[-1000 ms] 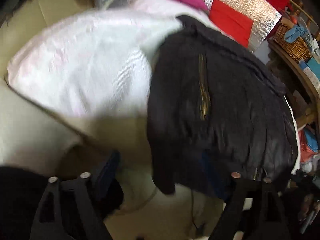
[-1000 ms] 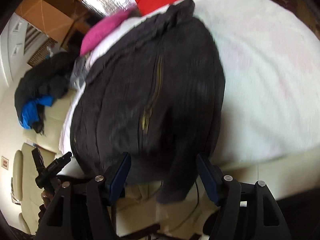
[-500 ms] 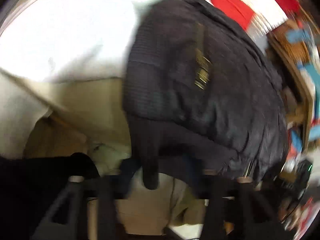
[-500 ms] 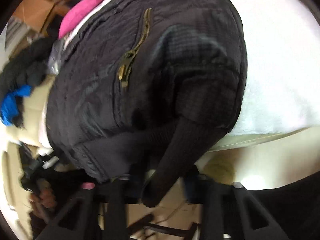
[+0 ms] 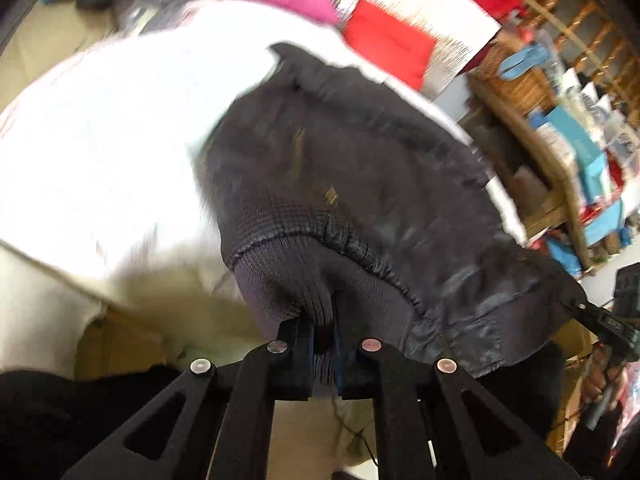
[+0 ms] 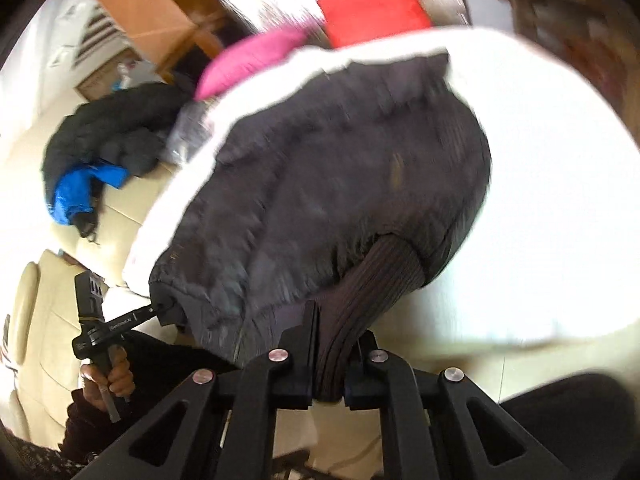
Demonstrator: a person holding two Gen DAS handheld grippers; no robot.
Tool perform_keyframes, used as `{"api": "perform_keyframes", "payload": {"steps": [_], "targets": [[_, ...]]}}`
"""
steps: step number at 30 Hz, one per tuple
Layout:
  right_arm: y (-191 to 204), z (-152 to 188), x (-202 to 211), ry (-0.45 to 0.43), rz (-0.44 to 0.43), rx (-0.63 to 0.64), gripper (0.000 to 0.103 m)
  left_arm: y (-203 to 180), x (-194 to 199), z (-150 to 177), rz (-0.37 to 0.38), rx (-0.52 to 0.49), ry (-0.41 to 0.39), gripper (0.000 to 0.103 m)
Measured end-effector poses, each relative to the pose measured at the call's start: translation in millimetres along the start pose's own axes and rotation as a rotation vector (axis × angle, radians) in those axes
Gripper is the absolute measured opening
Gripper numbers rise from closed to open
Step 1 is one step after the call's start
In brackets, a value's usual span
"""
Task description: Fold large clothes
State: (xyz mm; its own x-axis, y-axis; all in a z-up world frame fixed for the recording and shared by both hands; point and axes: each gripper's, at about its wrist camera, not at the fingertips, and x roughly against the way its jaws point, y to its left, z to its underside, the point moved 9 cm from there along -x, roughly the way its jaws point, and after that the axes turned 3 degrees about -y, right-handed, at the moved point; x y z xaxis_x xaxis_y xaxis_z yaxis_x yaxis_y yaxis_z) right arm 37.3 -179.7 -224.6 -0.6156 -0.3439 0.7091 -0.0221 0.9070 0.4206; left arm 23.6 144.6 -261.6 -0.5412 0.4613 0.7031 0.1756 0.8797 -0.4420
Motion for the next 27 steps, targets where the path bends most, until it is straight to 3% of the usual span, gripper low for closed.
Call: {"api": "perform_keyframes", "payload": {"steps": [6, 14, 23, 26, 27], "targets": [[11.0, -60.7, 23.6, -0.163, -0.002, 0.062, 0.01, -24.8, 26.5, -68.4, 0.065, -0.031, -0.094, 0.008], [0.4, -168.6, 13.2, -0.315, 0.063, 0.045, 0.01, -39.1, 3.5, -184.5, 0.102, -0.03, -0.155, 0.008], [-54.8, -325.7, -2.6, -0.472, 0.147, -0.034, 0.004, -44.1, -93.4, -340.4, 0.101, -0.001, -0.119, 0.008], [-82.3, -370.0, -44.7, -0.395, 0.126, -0.057, 0.004, -40.6, -145.6, -367.9, 0.052, -0.002, -0.092, 0.008], [-89.9, -372.3, -59.8, -0.356, 0.113, -0.068, 0.004, -33.5, -156.1, -367.8, 0.037, 0.013, -0.077, 0.013]]}}
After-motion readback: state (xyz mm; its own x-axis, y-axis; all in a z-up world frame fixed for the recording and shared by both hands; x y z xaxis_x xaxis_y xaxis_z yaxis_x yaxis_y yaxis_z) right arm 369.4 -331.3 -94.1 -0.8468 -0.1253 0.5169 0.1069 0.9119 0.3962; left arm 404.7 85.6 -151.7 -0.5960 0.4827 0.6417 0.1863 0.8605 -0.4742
